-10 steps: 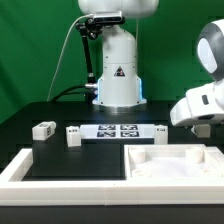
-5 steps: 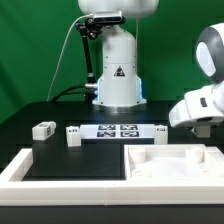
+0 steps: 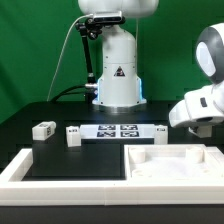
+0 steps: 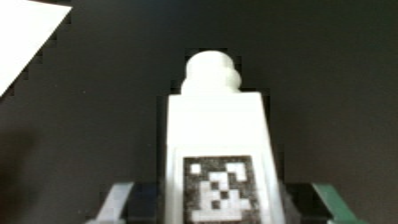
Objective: Assemble one leg
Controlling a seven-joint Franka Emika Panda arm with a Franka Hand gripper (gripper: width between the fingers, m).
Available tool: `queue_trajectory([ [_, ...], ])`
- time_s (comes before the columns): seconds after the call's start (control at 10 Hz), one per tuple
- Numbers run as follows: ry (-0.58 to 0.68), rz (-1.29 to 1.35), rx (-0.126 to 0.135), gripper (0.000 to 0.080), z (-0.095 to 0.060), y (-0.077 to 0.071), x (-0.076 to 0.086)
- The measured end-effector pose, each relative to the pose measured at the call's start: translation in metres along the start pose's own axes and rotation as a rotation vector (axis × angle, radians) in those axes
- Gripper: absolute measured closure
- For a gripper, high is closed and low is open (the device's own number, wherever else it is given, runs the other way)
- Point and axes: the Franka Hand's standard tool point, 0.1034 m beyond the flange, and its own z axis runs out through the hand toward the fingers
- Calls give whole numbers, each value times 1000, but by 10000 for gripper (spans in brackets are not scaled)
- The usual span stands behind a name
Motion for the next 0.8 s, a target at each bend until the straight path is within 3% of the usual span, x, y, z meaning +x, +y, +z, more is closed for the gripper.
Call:
queue_trajectory([
  [0.3, 1, -11, 4, 511, -2, 1, 0],
  [0.8, 43, -62, 34, 509, -80, 30, -12],
])
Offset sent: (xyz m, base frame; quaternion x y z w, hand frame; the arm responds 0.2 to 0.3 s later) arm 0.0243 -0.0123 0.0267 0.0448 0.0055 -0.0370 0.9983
